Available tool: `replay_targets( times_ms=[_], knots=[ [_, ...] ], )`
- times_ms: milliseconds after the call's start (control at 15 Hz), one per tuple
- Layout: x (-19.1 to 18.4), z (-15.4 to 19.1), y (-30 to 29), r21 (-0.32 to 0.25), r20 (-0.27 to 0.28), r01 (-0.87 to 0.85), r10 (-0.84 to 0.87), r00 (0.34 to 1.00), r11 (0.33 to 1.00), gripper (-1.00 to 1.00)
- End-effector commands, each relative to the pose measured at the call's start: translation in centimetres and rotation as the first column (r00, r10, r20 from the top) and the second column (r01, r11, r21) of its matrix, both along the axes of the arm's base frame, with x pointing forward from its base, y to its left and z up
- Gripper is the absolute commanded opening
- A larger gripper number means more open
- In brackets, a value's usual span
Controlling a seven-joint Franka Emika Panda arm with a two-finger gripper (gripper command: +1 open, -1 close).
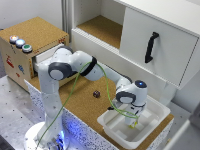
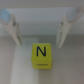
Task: Store the grasped yellow object in the box
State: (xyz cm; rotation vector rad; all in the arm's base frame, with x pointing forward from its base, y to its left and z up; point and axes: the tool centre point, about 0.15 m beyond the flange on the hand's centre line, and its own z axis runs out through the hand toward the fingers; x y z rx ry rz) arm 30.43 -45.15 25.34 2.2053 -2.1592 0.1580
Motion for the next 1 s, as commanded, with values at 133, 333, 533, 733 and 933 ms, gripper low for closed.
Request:
replay_targets(
  times_ms=[133, 333, 533, 733, 933],
  knots=[
    [0.7, 4.0, 3.8, -0.034, 0.069, -0.126, 0.128, 0.989, 0.991, 1.00],
    [2.2, 6.3, 6.1, -0.044, 0.057, -0.288, 0.290, 0.955, 0.957, 1.00],
    [4.0, 9.6, 8.4, -0.115, 0.029, -0.452, 0.458, 0.888, 0.884, 1.00],
    [5.9, 12.6, 10.4, -0.140, 0.003, -0.590, 0.596, 0.803, 0.795, 1.00],
    [7.6, 14.4, 13.5, -0.096, -0.006, -0.735, 0.738, 0.675, 0.672, 1.00]
  ],
)
